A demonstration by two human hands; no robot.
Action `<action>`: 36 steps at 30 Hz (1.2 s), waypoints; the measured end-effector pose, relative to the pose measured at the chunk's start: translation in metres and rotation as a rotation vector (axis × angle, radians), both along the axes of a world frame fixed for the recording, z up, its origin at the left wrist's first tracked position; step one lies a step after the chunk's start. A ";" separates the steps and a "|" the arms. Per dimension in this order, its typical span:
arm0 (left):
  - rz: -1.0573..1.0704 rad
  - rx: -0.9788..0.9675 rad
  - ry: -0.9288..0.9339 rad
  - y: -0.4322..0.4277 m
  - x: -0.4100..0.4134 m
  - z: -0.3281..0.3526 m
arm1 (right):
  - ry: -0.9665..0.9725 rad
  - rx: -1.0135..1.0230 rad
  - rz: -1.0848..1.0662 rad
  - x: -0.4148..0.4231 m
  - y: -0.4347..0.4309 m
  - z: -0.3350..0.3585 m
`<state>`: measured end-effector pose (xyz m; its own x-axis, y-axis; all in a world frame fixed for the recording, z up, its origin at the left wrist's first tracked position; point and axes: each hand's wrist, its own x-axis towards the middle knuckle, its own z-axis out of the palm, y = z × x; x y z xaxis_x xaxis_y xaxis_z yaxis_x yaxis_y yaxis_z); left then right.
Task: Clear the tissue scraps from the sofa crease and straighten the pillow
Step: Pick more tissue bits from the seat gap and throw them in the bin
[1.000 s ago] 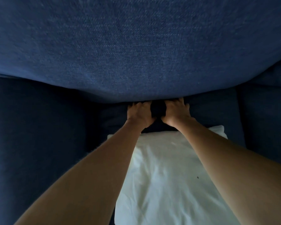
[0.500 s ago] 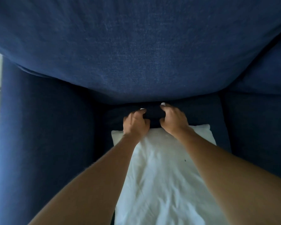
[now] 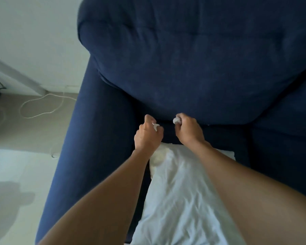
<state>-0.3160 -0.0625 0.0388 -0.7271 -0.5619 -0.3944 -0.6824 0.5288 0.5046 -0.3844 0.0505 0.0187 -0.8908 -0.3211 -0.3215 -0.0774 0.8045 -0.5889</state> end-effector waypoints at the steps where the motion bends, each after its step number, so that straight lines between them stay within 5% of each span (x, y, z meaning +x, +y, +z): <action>1: 0.012 -0.007 0.009 -0.008 0.006 0.006 | -0.001 -0.007 0.018 0.004 -0.007 0.004; 21: 0.451 0.043 0.266 -0.242 0.200 0.029 | 0.008 -0.206 0.350 0.162 -0.273 0.038; 36: 0.861 0.096 0.025 -0.330 0.395 -0.007 | -0.177 0.002 0.825 0.322 -0.398 0.006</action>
<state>0.0794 -0.3923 0.0316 -0.0730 -0.8862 -0.4575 -0.8138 -0.2122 0.5411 -0.0623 -0.3476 0.0249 -0.3072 -0.8462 -0.4354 -0.5475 0.5313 -0.6464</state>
